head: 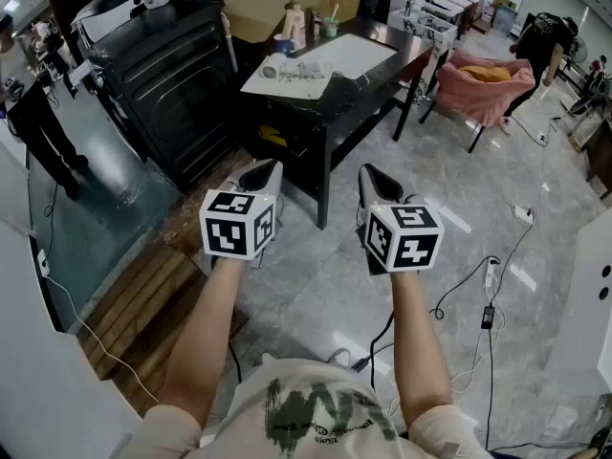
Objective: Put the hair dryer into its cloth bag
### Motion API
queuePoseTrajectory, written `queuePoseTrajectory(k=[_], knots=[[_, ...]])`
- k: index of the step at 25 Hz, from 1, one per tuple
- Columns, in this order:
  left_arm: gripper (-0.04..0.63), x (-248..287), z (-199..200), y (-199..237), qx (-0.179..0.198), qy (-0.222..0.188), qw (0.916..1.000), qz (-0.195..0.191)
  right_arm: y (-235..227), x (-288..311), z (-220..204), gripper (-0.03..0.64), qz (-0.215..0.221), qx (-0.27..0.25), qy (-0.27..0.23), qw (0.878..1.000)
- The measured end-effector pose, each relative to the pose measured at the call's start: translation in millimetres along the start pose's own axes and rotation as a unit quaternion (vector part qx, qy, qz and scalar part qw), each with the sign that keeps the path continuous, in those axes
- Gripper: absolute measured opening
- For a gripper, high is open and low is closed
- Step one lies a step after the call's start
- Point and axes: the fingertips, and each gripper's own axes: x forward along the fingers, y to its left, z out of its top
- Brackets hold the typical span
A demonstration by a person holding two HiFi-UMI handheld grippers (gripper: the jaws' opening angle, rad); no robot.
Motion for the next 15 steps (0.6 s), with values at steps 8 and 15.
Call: queuePoseTrajectory(k=[8, 15], knots=[[0.003, 26.9, 1.3, -13.1, -0.001, 0.004, 0.9999, 0.011, -31.7, 5.1, -3.2, 0.000, 0.013, 0.006, 0.000, 1.000], [0.005, 50.6, 6.9, -28.5, -0.008, 0.000, 0.9995, 0.030, -63.7, 8.1, -2.2, 0.024, 0.036, 0.001, 0.008, 0.999]])
